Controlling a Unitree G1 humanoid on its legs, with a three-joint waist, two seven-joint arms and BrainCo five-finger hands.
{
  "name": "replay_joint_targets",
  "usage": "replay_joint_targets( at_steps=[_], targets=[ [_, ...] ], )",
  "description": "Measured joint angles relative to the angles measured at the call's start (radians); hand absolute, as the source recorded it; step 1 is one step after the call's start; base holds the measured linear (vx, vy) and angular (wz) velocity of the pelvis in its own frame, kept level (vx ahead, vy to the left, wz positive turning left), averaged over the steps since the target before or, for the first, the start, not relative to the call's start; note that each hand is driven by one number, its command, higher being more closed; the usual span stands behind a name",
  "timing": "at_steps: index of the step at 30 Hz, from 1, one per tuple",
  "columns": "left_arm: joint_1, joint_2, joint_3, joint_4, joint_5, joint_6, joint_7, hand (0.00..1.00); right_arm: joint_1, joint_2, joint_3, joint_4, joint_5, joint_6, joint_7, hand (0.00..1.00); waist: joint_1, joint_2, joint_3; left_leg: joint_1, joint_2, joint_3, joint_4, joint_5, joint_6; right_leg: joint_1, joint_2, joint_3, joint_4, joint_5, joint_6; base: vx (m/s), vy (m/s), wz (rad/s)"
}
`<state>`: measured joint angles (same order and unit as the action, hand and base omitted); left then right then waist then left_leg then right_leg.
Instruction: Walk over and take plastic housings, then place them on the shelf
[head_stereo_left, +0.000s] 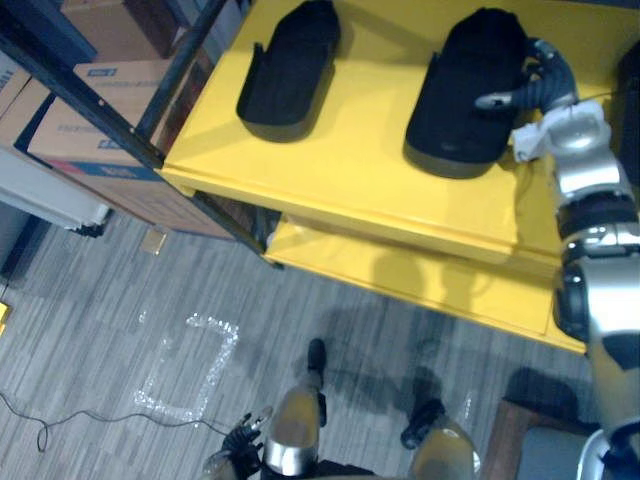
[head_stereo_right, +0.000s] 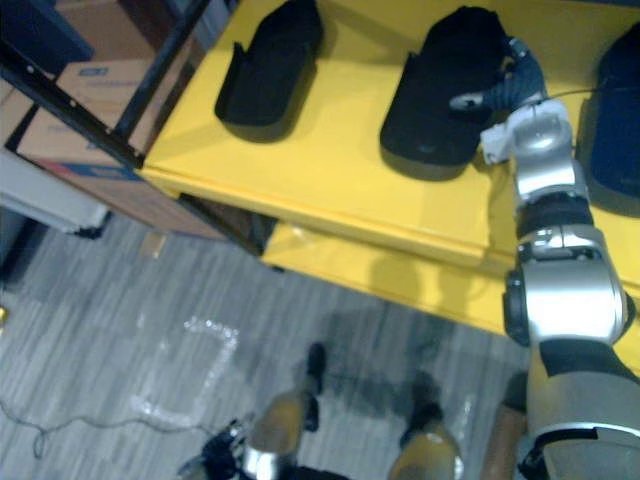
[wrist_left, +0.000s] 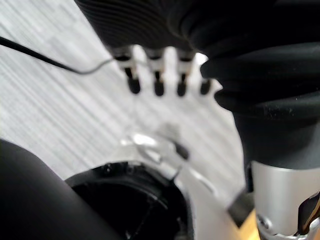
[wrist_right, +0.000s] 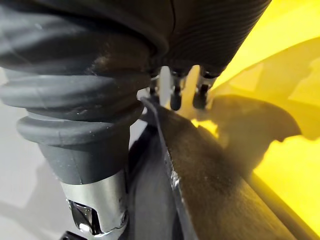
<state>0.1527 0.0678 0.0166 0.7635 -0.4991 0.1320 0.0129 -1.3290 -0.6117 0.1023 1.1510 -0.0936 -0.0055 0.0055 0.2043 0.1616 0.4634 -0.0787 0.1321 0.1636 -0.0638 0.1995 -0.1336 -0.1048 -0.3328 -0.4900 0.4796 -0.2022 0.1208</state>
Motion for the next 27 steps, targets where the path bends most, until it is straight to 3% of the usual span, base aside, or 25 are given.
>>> replay_joint_targets(
  at_steps=[5,8,12,16,20,23,27],
  targets=[
    [0.0,0.0,0.0,0.005,0.003,0.0,0.0,0.0,0.0,0.001,0.016,0.0,-0.001,0.001,-0.009,0.0,0.0,0.0,0.0,0.0,0.002,0.0,0.0,0.0,0.0,0.0,0.002,0.0,0.0,0.0,0.0,0.0,0.0,0.0],
    [0.0,0.0,0.0,0.005,0.003,-0.001,0.0,0.0,0.001,0.007,0.016,0.0,-0.019,0.009,-0.071,0.0,0.0,0.0,0.0,0.0,0.002,0.0,0.0,0.0,0.0,0.0,0.002,0.0,-0.001,0.0,0.0,0.0,0.0,0.0],
    [0.0,-0.001,-0.001,0.006,0.003,-0.016,0.002,0.0,0.001,0.011,0.014,-0.004,-0.027,0.013,-0.25,0.0,0.0,0.0,0.0,0.0,0.009,0.001,-0.003,0.0,0.0,0.0,0.005,0.0,-0.008,0.003,-0.001,0.0,0.0,0.0],
    [0.0,-0.003,0.0,0.006,0.003,-0.032,0.006,0.0,-0.001,0.01,0.001,-0.054,-0.068,0.01,-0.375,0.0,-0.003,0.0,0.0,0.009,0.016,0.009,-0.014,0.001,-0.002,0.007,0.023,0.005,-0.032,0.015,-0.001,0.02,-0.009,-0.08],
    [0.003,-0.008,0.008,0.007,0.007,-0.05,0.007,0.0,-0.021,-0.001,-0.007,-0.131,-0.08,-0.007,-0.429,0.0,-0.012,-0.005,-0.001,0.038,0.033,0.013,-0.016,0.001,-0.002,0.057,0.049,-0.001,-0.082,0.037,0.0,0.04,-0.012,-0.05],
    [0.009,-0.012,0.032,0.022,0.007,-0.076,0.013,0.0,-0.036,-0.008,-0.007,-0.23,-0.079,-0.061,-0.444,0.0,-0.026,-0.028,-0.017,0.056,0.047,0.018,-0.018,-0.004,-0.009,0.094,0.078,-0.004,-0.146,0.057,0.0,0.01,-0.007,-0.08],
    [0.011,-0.012,0.1,0.066,0.015,-0.106,0.029,0.0,-0.022,-0.013,-0.01,-0.367,-0.079,-0.11,-0.41,0.0,-0.047,-0.094,-0.083,0.069,0.072,0.054,-0.019,-0.011,-0.018,0.133,0.126,0.001,-0.236,0.101,-0.002,0.04,-0.002,-0.15]
  ],
)
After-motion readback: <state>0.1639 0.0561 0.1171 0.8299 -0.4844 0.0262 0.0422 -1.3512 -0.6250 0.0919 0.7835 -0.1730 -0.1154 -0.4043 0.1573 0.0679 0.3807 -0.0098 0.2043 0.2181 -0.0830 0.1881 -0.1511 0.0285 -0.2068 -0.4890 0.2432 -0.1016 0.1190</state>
